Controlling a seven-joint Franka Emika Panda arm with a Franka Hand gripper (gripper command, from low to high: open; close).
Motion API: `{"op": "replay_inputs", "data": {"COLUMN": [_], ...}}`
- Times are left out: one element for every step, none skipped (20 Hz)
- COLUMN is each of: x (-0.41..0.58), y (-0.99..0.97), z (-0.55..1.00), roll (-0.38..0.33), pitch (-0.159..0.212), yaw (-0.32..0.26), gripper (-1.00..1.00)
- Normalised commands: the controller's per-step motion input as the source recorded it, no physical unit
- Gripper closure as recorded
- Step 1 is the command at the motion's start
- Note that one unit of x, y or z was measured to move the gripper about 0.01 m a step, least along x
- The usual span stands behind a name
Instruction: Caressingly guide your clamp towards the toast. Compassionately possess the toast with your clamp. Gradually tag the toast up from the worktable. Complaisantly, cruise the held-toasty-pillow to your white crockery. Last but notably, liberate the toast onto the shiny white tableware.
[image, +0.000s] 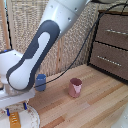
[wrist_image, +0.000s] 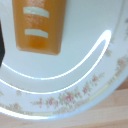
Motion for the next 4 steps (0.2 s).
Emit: {"op": "replay_inputs", "data": {"x": [0.246,0.26,0.289,0.34], "y": [-0.37,-0.38,-0.34,-0.27], "z": [0.28,0.27,0.29,0.29], "roll": [-0.186,-0.184,-0.161,-0.122], "pitch": [-0.242,-0.249,-0.258,-0.273], "yaw": [0.048,0.051,0.051,0.041], "gripper": [-1.0,-1.0,-1.0,-1.0]}}
